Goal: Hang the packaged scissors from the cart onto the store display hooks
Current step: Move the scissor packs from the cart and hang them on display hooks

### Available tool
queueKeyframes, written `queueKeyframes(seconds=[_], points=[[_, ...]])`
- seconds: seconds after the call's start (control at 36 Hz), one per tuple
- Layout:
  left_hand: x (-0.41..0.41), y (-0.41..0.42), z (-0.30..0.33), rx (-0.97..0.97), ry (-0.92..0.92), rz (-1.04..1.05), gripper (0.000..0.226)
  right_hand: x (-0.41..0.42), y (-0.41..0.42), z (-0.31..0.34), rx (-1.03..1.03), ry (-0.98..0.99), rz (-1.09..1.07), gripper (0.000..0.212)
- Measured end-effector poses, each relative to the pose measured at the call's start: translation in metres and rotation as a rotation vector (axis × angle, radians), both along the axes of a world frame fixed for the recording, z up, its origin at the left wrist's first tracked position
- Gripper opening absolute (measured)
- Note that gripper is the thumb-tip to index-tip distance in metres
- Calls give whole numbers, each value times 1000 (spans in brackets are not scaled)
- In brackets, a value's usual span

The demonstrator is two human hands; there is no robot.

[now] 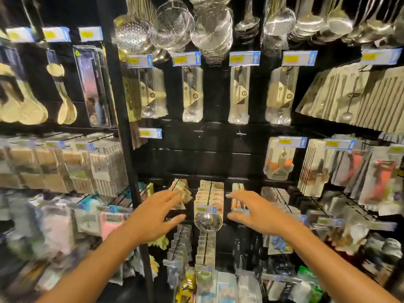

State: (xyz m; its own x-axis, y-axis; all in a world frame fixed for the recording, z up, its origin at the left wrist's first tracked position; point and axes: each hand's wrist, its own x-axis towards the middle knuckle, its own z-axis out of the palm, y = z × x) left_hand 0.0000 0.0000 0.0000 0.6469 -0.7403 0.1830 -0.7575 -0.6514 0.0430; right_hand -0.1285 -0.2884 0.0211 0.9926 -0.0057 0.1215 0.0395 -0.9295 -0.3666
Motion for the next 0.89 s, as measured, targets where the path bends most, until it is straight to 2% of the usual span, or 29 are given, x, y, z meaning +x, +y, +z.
queueKeyframes(seconds=[0.14,0.22,0.31,0.42,0.58,0.67,0.78,0.89], points=[[5,46,-30,-5,38,66,101,30,35,-30,-2,65,80,60],[0,81,-46,-16,89,120,97,51,62,-54,7,89,161,59],[-3,124,-66,-19,146,195,115,72,94,-79,8,137,235,61],[-5,187,-100,-48,221,317,100,100,147,-111,15,205,335,63],[-17,279,-151,-33,341,460,106,135,231,-160,42,338,441,64],[-26,322,-180,-56,337,509,94,149,275,-181,25,381,495,63],[-44,366,-212,-135,306,541,62,164,328,-209,-12,424,574,65],[-59,400,-244,-196,313,621,58,181,369,-249,5,461,639,82]])
